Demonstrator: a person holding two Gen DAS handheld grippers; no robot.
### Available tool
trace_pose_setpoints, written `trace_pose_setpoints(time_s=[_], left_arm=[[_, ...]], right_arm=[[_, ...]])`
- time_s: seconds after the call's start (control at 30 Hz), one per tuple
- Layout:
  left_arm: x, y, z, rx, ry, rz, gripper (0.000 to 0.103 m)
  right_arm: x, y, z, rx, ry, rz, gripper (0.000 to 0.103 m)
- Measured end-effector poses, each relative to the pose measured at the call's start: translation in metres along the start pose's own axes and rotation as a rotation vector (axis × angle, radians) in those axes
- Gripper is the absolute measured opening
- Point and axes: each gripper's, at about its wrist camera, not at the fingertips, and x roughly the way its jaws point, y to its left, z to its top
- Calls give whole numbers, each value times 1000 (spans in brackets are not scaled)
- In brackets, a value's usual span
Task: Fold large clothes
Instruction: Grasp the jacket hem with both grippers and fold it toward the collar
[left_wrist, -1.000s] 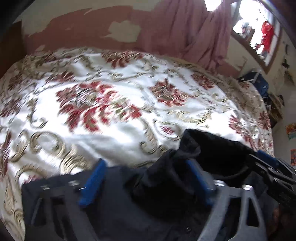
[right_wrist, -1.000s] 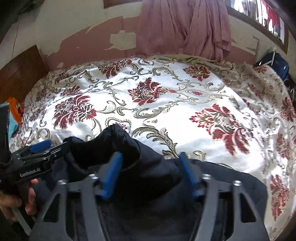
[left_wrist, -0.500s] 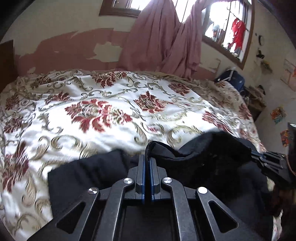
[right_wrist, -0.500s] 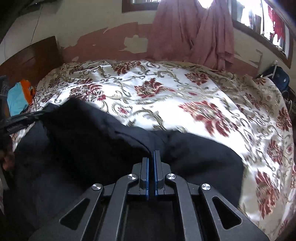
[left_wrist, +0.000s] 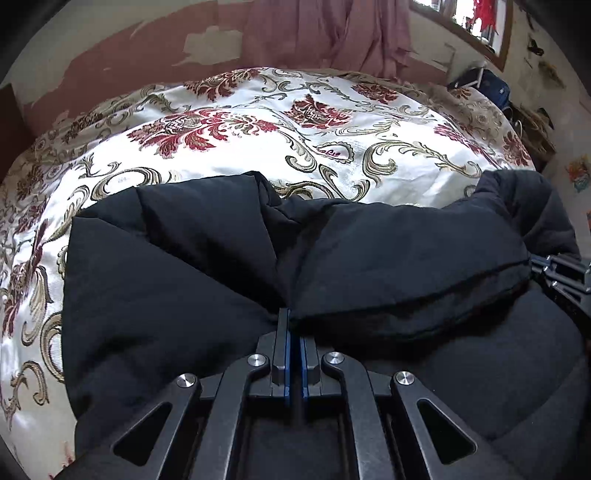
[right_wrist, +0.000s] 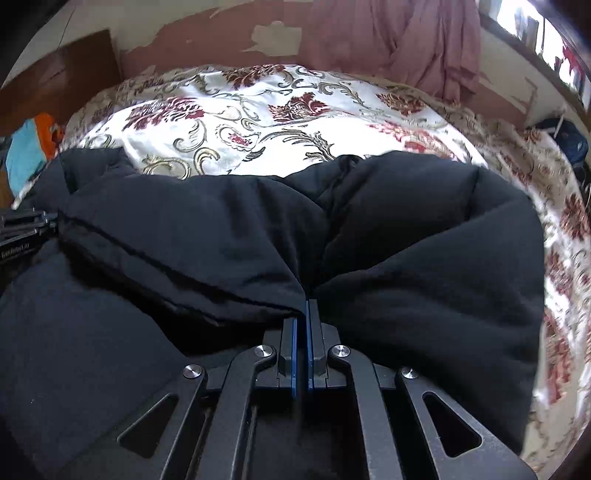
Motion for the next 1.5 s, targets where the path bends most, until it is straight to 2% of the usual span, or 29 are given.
trace_pose_setpoints(time_s=[0.17, 0.27, 0.4, 0.47, 0.53, 0.6, 0.63, 0.7, 0.77, 0.87, 0.97, 1.0, 1.03, 1.1, 1.13, 1.2, 1.33, 1.5], left_arm=[[-34, 17, -6, -69, -93, -118, 9], [-57, 15, -9, -66, -148, -105, 10], [-90, 7, -5, -45, -273, -157, 10], [-95, -2, 4, -26, -312, -181, 10], [-84, -17, 17, -5, -282, -208, 10], [-57, -33, 27, 15, -162, -178, 10], [-36, -41, 30, 28, -76, -152, 10], [-9, -45, 26, 34, 3, -133, 9], [-7, -41, 22, 14, -16, -158, 8], [-9, -27, 16, -38, -37, -226, 8], [-10, -23, 11, -58, -47, -260, 8], [-9, -23, 11, -58, -51, -267, 8], [-9, -22, 10, -57, -53, -272, 8], [-4, -21, 10, -62, -45, -288, 8], [-1, -20, 9, -64, -32, -297, 8], [9, -20, 6, -61, 3, -288, 4], [28, -26, 6, -48, 41, -255, 4], [48, -28, 11, -65, 65, -206, 4]], right_arm=[[-16, -3, -6, 14, -60, 36, 3], [-24, 0, -7, -6, -84, 23, 3], [-26, 4, -6, -32, -81, -1, 3], [-28, 6, -4, -42, -76, -9, 3], [-35, 6, -3, -48, -78, -4, 3], [-49, 6, -2, -52, -96, 21, 4], [-57, 8, -1, -65, -100, 25, 4], [-75, 10, 6, -92, -107, 39, 4], [-93, 12, 15, -99, -141, 57, 4], [-107, 17, 40, -72, -166, 135, 5], [-80, 29, 60, -21, -116, 211, 5], [-59, 34, 64, -4, -63, 225, 5], [-43, 37, 63, 4, -7, 227, 5], [-4, 42, 54, -2, 133, 176, 5], [5, 43, 50, -8, 152, 162, 5], [16, 37, 44, 6, 156, 174, 2], [43, 41, 38, 0, 186, 169, 0], [68, 52, 37, 15, 143, 147, 0]])
